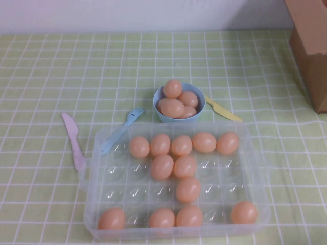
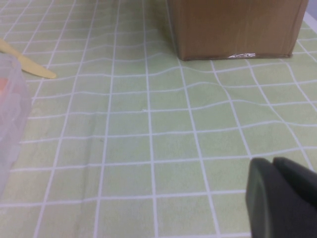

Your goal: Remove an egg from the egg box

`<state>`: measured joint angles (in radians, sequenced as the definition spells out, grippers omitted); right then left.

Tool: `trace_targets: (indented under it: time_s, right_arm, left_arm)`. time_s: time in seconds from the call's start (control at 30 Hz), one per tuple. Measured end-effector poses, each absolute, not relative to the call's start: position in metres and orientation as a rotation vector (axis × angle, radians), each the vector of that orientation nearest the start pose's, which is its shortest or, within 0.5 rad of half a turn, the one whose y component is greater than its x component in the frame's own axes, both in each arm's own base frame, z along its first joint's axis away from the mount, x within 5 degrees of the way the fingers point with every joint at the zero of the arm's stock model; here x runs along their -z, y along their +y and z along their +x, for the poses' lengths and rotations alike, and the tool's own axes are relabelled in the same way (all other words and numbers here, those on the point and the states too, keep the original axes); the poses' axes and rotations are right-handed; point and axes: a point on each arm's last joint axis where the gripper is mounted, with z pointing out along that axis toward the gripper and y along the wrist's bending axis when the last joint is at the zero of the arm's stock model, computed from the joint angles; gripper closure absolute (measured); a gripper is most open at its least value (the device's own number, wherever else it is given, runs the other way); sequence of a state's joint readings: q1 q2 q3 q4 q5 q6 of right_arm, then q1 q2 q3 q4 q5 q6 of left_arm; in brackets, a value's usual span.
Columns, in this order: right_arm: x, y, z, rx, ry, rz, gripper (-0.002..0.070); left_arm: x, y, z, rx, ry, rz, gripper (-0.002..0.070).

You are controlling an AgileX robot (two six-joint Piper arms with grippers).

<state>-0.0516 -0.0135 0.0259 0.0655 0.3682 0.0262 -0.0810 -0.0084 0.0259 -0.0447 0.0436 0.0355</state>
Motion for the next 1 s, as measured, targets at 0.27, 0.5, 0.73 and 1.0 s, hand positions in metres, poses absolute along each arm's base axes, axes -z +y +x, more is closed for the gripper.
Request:
trace_targets:
  time_s: [0.27,0.5,0.73,1.0]
  right_arm:
    - [-0.172,-0.001,0.053,-0.047,1.86,0.113,0.0694]
    - [-0.172,-0.001,0.053,-0.047,1.86,0.113,0.0694]
    - [-0.172,-0.001,0.053,-0.047,1.86,0.113,0.0694]
    - [-0.172,-0.001,0.053,-0.047,1.86,0.113,0.0694]
  left_arm:
    - [-0.181,-0.008,0.055,0.156,1.765,0.019,0.0678]
    - [-0.173,-0.009,0.052,0.064,1.851,0.155,0.0678]
    - [-0.172,-0.008,0.052,0.038,1.859,0.19,0.0678]
    - [-0.172,-0.008,0.052,0.028,1.859,0.196,0.0678]
